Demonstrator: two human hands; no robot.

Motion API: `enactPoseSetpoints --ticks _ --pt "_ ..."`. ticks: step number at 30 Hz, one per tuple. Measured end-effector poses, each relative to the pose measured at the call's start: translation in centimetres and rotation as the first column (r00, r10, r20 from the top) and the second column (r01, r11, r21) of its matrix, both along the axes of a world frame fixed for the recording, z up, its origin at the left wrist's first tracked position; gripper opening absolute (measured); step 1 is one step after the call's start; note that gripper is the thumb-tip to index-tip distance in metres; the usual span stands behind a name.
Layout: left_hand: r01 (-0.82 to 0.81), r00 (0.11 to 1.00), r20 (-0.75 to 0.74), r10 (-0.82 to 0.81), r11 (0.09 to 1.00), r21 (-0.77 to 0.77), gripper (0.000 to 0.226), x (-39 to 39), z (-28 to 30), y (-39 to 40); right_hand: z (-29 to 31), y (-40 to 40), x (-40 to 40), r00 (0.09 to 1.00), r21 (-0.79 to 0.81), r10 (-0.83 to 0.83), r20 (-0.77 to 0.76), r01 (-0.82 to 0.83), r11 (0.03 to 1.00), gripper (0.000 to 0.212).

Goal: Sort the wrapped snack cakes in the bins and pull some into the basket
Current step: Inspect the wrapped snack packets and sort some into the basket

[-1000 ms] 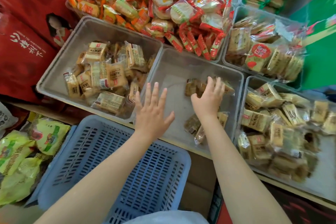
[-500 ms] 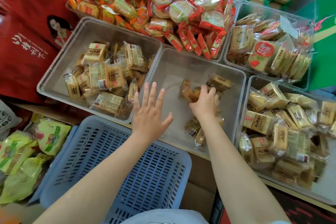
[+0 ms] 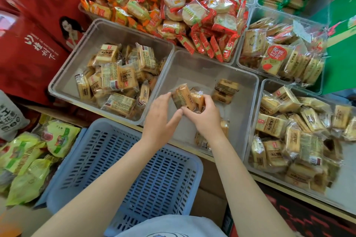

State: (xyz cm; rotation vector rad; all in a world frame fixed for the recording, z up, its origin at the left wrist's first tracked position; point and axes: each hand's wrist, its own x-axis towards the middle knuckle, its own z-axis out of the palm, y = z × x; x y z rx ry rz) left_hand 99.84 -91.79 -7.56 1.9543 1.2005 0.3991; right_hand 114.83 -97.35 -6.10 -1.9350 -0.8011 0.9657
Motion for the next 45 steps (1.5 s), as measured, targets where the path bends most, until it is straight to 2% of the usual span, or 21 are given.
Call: enactPoseSetpoints --ticks 2,4,5,8,11,13,16,18,22,26,28,32,34,38,45 --pt "-0.086 0.964 0.216 0.158 0.948 -0.306 0.061 -0.2 2.1 -0.9 1.6 -1.4 -1.4 0.996 0.037 0.033 -0.085 -0.03 0.999 0.051" --pt "-0.145 0.885 0.29 0.364 0.808 -0.572 0.058 -0.6 3.7 -1.7 2.6 -2.9 -2.7 0.99 0.044 0.074 -0.12 -0.069 0.997 0.056" --pt "-0.152 0.868 0.286 0.406 0.766 -0.625 0.052 -0.9 4.1 -2.0 3.1 -3.7 -3.3 0.986 0.051 0.1 -0.13 -0.094 0.994 0.059" --pt "-0.184 0.85 0.269 0.453 0.733 -0.655 0.043 -2.6 4.7 -3.2 4.3 -6.1 -4.8 0.971 0.083 0.16 -0.177 -0.147 0.986 0.059" --pt "-0.197 0.801 0.255 0.542 0.641 -0.742 0.048 -4.6 5.3 -4.8 5.1 -8.4 -5.6 0.957 0.105 0.164 -0.24 -0.143 0.984 0.039" --pt "-0.185 0.806 0.25 0.537 0.629 -0.755 0.051 -6.0 5.6 -6.2 5.4 -10.0 -6.2 0.936 0.115 0.131 -0.327 -0.098 0.988 0.03" --pt "-0.139 0.81 0.267 0.522 0.613 -0.778 0.036 -7.9 6.0 -8.9 6.0 -12.1 -7.1 0.905 0.131 0.111 -0.41 -0.062 0.989 0.029" --pt "-0.069 0.814 0.297 0.499 0.591 -0.804 0.041 -8.9 6.6 -10.9 6.4 -13.3 -7.8 0.89 0.141 0.122 -0.44 -0.065 0.988 0.029" --pt "0.072 0.813 0.375 0.446 0.562 -0.824 0.039 -10.3 7.8 -13.9 6.9 -15.7 -9.2 0.886 0.157 0.194 -0.42 -0.139 0.978 0.027" --pt "0.107 0.793 0.42 0.441 0.578 -0.809 0.055 -11.4 8.0 -16.0 7.0 -17.6 -10.4 0.899 0.16 0.22 -0.379 -0.17 0.972 0.027" --pt "0.131 0.779 0.45 0.437 0.588 -0.798 0.049 -12.0 7.9 -16.9 7.0 -18.2 -11.0 0.907 0.149 0.229 -0.354 -0.187 0.971 0.03" --pt "0.104 0.723 0.473 0.503 0.598 -0.795 0.03 -12.5 7.5 -18.6 7.3 -19.1 -12.1 0.943 0.145 0.281 -0.179 -0.258 0.955 0.029" --pt "0.059 0.688 0.449 0.57 0.572 -0.818 0.024 -12.7 7.7 -19.3 7.4 -19.6 -12.6 0.936 0.174 0.305 -0.177 -0.276 0.945 0.026" --pt "0.071 0.641 0.432 0.634 0.512 -0.856 0.032 -13.4 7.7 -20.4 7.6 -20.7 -12.8 0.933 0.223 0.257 -0.251 -0.203 0.953 0.016" --pt "0.123 0.623 0.448 0.641 0.486 -0.865 0.034 -14.0 7.5 -22.2 7.8 -21.8 -12.9 0.95 0.297 0.202 -0.237 -0.127 0.946 0.015"
